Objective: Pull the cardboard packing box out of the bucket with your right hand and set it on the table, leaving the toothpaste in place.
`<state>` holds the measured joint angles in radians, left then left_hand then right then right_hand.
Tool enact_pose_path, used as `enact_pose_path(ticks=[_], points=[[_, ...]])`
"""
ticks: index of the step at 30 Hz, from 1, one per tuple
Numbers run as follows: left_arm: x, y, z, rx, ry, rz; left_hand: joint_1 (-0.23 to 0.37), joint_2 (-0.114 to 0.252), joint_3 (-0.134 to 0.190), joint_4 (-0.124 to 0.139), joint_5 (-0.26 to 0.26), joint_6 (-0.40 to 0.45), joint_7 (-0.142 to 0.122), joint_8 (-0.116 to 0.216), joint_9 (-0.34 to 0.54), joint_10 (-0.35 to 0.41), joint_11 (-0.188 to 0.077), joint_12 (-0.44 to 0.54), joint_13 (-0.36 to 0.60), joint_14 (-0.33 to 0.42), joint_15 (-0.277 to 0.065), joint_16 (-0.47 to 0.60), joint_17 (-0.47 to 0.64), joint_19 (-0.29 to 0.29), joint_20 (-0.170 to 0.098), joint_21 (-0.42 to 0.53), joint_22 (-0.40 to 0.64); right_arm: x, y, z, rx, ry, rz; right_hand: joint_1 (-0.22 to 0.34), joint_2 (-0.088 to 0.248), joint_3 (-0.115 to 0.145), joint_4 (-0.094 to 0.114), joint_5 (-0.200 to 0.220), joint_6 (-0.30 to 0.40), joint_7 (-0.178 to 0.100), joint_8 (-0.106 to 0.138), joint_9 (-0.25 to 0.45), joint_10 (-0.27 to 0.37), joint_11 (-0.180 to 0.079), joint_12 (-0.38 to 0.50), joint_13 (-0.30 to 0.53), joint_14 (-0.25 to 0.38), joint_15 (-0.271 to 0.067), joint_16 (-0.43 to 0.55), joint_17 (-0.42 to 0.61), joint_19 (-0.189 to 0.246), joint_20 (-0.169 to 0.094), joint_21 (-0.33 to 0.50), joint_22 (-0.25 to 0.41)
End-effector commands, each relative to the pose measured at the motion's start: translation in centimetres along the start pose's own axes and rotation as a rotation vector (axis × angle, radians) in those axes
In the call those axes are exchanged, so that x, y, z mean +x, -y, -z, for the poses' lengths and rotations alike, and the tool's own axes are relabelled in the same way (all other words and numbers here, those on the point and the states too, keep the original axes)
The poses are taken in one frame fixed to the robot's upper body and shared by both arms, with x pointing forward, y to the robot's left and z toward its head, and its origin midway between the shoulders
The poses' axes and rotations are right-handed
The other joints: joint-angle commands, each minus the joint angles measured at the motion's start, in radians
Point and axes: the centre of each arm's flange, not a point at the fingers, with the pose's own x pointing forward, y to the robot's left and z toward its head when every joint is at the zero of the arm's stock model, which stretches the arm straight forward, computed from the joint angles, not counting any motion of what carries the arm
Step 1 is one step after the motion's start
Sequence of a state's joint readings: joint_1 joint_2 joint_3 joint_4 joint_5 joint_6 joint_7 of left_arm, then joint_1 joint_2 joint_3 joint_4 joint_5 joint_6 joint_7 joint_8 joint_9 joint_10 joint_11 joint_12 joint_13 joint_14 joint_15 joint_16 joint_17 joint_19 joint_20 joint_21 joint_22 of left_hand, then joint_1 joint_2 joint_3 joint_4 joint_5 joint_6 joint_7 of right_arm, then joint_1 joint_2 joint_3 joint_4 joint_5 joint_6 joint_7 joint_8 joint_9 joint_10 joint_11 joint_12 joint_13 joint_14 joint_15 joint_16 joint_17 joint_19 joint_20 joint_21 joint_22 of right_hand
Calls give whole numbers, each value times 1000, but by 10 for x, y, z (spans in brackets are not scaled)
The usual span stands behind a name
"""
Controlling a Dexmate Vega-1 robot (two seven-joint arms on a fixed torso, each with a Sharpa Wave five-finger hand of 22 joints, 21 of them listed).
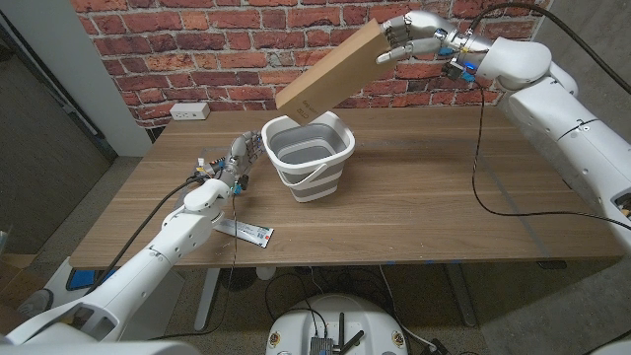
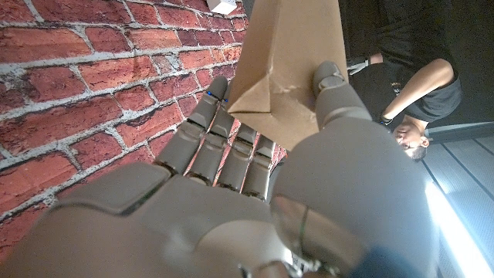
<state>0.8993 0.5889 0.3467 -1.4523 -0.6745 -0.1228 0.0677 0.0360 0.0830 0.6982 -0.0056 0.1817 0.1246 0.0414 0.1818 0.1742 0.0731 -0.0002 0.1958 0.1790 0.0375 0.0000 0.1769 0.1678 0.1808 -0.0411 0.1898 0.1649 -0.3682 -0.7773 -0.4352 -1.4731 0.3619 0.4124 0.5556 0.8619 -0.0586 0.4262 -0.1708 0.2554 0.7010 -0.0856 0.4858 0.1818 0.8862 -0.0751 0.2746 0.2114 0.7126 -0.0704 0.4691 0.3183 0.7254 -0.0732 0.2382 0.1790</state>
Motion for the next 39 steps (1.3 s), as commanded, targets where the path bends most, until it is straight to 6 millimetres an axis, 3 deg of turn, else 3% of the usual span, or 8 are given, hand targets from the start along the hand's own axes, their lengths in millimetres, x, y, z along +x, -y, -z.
enact_pose_path(ticks=[1, 15, 32, 39], points=[[-1, 0, -2, 3, 0, -1, -7, 59, 7, -2, -1, 10, -1, 2, 4, 6, 5, -1, 1, 6, 6, 0, 3, 7, -34, 0, 4, -14, -7, 23, 114, 7, 61, 118, 130, -1, 6, 7, 152, -49, 15, 10, 82, -76, 1, 6, 8, -151, -3, 2, 8, -107, 9, 4], [1, -2, -10, 10, 20, 5, -7, 58, 8, -2, -1, 10, 0, 2, 4, 5, 5, -1, 1, 6, 6, 0, 3, 7, -34, 0, 4, -38, -20, 50, 239, -15, 158, 116, 135, -2, 7, 14, 158, -45, 11, 10, 82, -66, -1, 9, 10, -150, -9, 2, 3, -122, 7, 5], [-5, -1, -6, 4, 6, -6, -7, 58, 9, -3, -1, 11, 1, 2, 4, 6, 8, -1, 1, 6, 6, 0, 3, 8, -35, 0, 4, -64, -44, 78, 417, 14, 289, 124, 141, -3, 2, 22, 175, -40, 10, 10, 96, -70, 4, 16, 30, -153, -6, 9, 15, -128, 12, 6], [-5, 1, -5, -1, 3, -2, -7, 58, 10, -3, -1, 10, 0, 2, 4, 5, 7, -1, 1, 6, 7, 0, 3, 8, -34, 0, 4, -66, -51, 85, 491, 34, 328, 123, 144, -6, 4, 25, 180, -36, 8, 10, 109, -66, 7, 17, 47, -150, 0, 13, 25, -129, 17, 6]])
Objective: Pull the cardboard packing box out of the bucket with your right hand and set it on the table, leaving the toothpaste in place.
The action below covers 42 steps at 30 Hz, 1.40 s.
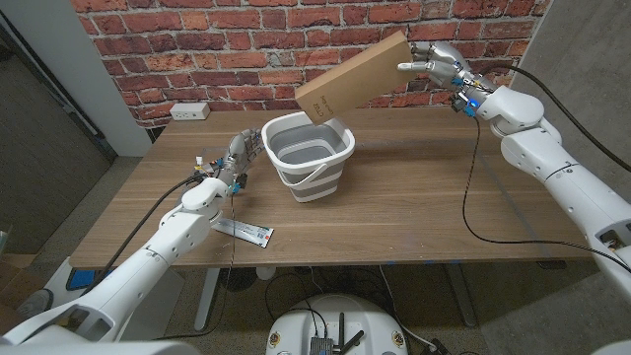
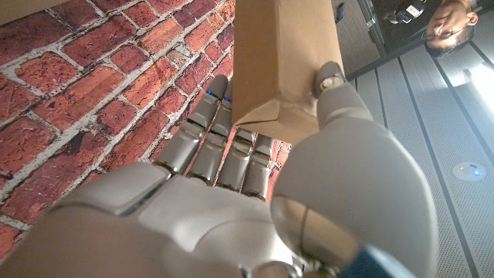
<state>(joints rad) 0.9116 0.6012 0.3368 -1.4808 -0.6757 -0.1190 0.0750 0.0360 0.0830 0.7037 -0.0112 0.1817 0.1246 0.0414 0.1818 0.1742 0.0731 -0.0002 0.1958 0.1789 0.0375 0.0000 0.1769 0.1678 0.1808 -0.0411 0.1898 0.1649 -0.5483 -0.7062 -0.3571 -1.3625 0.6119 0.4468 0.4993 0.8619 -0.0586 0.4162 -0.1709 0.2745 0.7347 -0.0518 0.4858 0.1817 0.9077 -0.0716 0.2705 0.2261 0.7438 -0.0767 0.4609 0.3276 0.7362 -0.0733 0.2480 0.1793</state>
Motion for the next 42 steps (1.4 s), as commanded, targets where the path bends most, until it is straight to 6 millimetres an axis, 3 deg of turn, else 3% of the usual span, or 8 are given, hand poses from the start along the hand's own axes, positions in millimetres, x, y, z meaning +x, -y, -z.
enact_pose_path(ticks=[1, 13, 23, 42], points=[[-2, 2, 2, -5, -11, -3, -7, 58, 5, 3, -1, 10, 0, 2, 4, 5, 7, -1, 2, 5, 7, -1, 3, 8, -33, 0, 4, -14, -7, 22, 152, 34, 90, 123, 144, 4, 4, 6, 147, -68, 8, 10, 89, -69, 11, 2, 17, -144, 9, 4, 15, -129, 8, 6], [-3, 2, 2, -9, -9, -5, -7, 57, 5, 3, -1, 10, 1, 2, 4, 4, 7, -2, 2, 5, 7, 0, 3, 7, -33, 0, 4, -20, -4, 32, 205, 44, 142, 124, 145, 3, 3, 11, 161, -62, 9, 10, 98, -69, 11, 1, 32, -144, 10, 7, 25, -132, 13, 7], [1, -1, -5, 8, -4, -7, -7, 57, 6, 3, -1, 11, 0, 2, 4, 5, 8, -1, 2, 6, 7, 0, 3, 8, -32, 0, 4, -42, 4, 44, 221, 26, 229, 126, 143, 2, 2, 14, 162, -61, 5, 10, 100, -66, 8, 0, 37, -145, 7, 7, 27, -134, 14, 7], [4, 0, -7, 11, -4, -4, -7, 57, 7, 3, -1, 10, 2, 2, 4, 5, 9, -1, 2, 5, 8, -1, 3, 8, -33, 0, 4, -74, 26, 49, 200, -5, 318, 127, 143, 1, 2, 19, 167, -66, 0, 10, 100, -68, 5, 2, 43, -144, 0, 8, 24, -135, 15, 8]])
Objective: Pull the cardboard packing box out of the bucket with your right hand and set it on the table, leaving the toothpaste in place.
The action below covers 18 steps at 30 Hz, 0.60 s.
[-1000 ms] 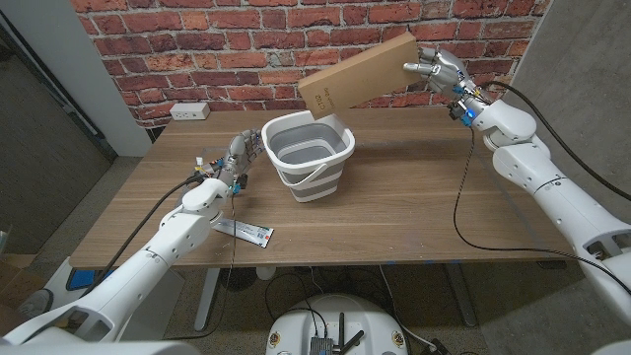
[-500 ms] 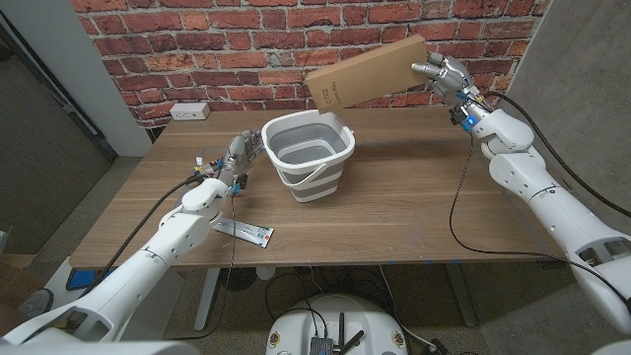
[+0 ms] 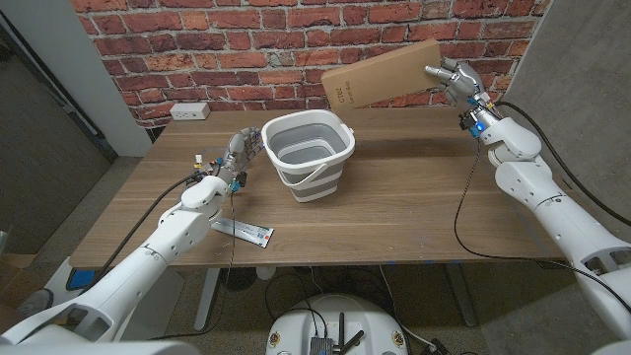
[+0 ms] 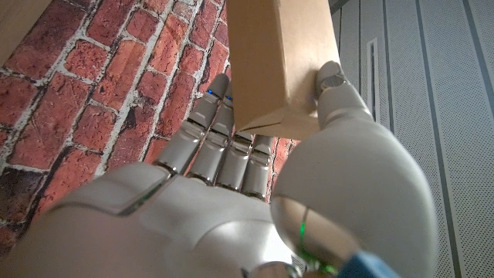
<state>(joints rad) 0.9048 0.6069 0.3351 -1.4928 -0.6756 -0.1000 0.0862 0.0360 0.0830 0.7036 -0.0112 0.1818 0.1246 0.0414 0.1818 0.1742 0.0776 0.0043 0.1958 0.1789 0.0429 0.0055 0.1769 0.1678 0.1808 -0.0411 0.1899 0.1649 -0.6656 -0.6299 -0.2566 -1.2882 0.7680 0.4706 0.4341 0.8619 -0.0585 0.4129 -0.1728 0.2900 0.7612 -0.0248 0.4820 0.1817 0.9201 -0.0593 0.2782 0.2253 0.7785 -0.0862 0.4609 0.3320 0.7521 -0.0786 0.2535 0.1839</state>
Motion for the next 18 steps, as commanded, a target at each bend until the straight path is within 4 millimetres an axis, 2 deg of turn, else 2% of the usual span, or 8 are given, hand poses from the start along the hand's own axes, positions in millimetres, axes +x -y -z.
enact_pose_path(ticks=[1, 10, 18], points=[[2, 1, -2, 6, -3, 1, -7, 57, 7, 3, -1, 9, 1, 2, 4, 0, 6, -1, 2, 0, 3, -1, 3, 8, -33, 0, 4, -17, 20, 1, -16, -11, 60, 127, 143, 4, 3, 4, 141, -93, 4, 10, 87, -81, -3, 3, 9, -136, 0, 4, 8, -130, 9, 4], [5, 4, -6, 14, -5, 12, -7, 57, 8, 2, -1, 10, 1, 2, 4, 1, 7, -1, 2, 0, 3, 0, 2, 8, -32, 0, 4, -34, 34, 6, -23, -25, 97, 131, 142, 4, 1, 7, 141, -90, 1, 11, 88, -81, -5, 3, 10, -137, -3, 5, 6, -131, 9, 4], [9, 4, -8, 16, 0, 19, -7, 57, 9, 2, -1, 10, 0, 2, 4, 1, 2, -1, 1, 0, 3, -1, 2, 8, -32, 0, 4, -40, 40, 8, -39, -48, 113, 132, 143, 3, 1, 8, 142, -92, -2, 11, 89, -84, -6, 5, 11, -137, -5, 6, 4, -131, 9, 4]])
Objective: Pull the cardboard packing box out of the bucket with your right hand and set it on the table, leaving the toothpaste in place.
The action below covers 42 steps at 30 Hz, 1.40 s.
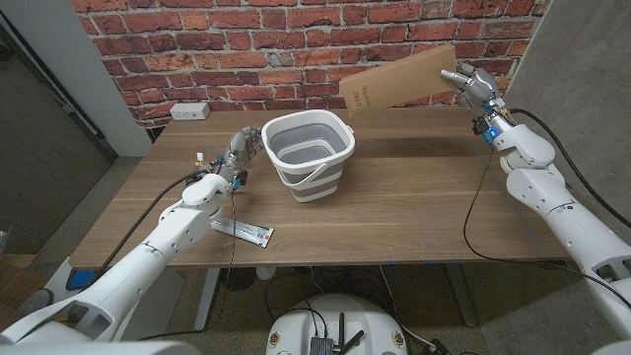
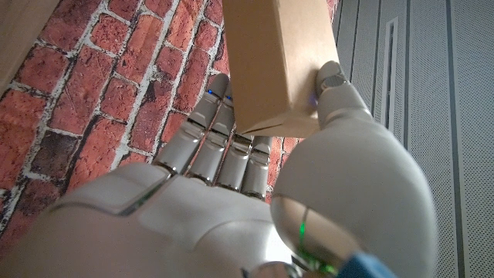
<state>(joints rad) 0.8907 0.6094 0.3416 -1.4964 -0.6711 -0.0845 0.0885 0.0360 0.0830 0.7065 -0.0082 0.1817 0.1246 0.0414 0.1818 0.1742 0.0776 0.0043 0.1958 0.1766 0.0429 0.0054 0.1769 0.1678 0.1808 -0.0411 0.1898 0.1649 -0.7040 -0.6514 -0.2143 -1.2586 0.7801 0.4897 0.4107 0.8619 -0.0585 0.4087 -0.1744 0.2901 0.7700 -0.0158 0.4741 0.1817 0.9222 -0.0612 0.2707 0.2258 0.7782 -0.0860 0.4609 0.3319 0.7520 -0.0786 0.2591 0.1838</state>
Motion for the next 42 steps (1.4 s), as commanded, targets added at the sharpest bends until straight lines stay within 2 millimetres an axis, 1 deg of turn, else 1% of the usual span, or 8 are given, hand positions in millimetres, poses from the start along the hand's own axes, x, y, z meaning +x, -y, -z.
enact_pose_path(ticks=[1, 9, 20, 26, 35, 42], points=[[5, 2, -4, 8, 0, 13, -7, 57, 6, -1, -1, 9, 0, 2, 4, 1, 3, -1, 4, 0, 3, -1, 2, 8, -32, 0, 4, -14, 14, 6, -32, -32, 33, 132, 142, 7, 3, 8, 133, -101, 6, 11, 87, -81, 2, 5, 10, -136, -6, 6, 4, -131, 3, 4], [4, 4, -1, 4, -10, 13, -6, 57, 7, -1, -1, 10, 1, 2, 4, 0, 6, -1, 4, 0, 4, -1, 2, 8, -32, 0, 4, -25, 18, 19, -53, -59, 49, 133, 143, 6, 3, 10, 135, -101, 4, 11, 85, -81, 0, 6, 9, -137, -10, 6, 3, -131, 3, 5], [3, 7, 0, 6, -16, 14, -6, 57, 7, -1, -1, 10, 1, 2, 4, 1, 3, -1, 4, 1, 2, 0, 2, 8, -33, 0, 4, -33, 22, 27, -88, -95, 55, 132, 143, 4, 5, 12, 137, -102, 2, 12, 84, -82, -1, 9, 8, -136, -14, 8, -3, -133, 2, 5], [0, 8, -1, 7, -14, 6, -6, 57, 8, -1, -1, 9, 1, 2, 4, 0, 3, -1, 4, 0, 3, 0, 2, 9, -32, 0, 4, -40, 26, 38, -94, -123, 70, 132, 143, 3, 5, 12, 137, -101, 0, 12, 86, -79, -2, 8, 7, -136, -16, 8, -5, -133, 1, 5], [-4, 8, 0, 2, -11, 1, -7, 57, 8, -1, -1, 9, 1, 2, 4, 0, 4, -1, 4, 0, 3, 0, 2, 9, -33, 0, 4, -44, 26, 48, -105, -139, 88, 130, 144, 0, 7, 13, 144, -103, 0, 12, 87, -80, -3, 9, 8, -135, -19, 10, -7, -133, 1, 6], [-6, 8, -3, 11, -11, 0, -7, 57, 9, -1, -1, 10, 1, 2, 4, 0, 5, -1, 4, 0, 4, -1, 2, 8, -33, 0, 4, -45, 22, 51, -125, -156, 88, 127, 144, -3, 9, 13, 146, -100, -2, 12, 89, -79, -4, 8, 10, -134, -20, 11, -8, -132, 2, 6]])
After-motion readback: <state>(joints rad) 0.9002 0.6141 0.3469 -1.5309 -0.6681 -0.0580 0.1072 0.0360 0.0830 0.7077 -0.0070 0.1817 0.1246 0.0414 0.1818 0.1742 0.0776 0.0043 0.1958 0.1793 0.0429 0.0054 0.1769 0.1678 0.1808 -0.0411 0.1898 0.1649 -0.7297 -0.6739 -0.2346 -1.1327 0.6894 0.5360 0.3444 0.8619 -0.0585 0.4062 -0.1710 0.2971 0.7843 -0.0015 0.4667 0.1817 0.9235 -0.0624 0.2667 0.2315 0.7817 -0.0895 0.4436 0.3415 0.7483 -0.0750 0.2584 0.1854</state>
